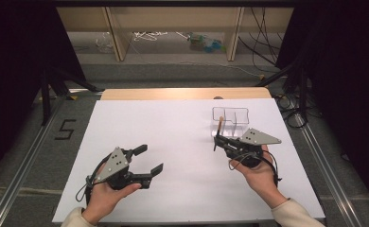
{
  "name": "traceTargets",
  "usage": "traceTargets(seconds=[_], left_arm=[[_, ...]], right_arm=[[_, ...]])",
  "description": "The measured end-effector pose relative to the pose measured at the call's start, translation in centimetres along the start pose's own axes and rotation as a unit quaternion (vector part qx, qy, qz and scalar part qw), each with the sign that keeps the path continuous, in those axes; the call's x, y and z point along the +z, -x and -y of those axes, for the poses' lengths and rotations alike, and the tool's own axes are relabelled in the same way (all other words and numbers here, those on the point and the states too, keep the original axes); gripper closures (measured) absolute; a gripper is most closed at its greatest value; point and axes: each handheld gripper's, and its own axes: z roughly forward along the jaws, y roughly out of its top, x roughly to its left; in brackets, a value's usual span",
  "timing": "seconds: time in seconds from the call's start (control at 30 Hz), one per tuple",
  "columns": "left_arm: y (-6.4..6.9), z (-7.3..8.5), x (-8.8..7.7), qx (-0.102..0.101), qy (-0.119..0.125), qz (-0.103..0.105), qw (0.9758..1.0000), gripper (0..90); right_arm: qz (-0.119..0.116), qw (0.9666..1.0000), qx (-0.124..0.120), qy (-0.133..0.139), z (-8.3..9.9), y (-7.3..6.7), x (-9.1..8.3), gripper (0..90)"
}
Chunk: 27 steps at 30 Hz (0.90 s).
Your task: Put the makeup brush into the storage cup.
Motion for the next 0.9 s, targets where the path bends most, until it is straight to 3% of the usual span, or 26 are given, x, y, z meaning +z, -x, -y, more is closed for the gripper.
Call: traceTargets(seconds=[0.9], left_arm=[[0.01, 0.00, 0.00, 0.001, 0.000, 0.000, 1.0000, 17.0]], right_arm=[[0.010, 0.9999, 0.005, 0.003, -0.16, 0.45, -0.23, 84.3]])
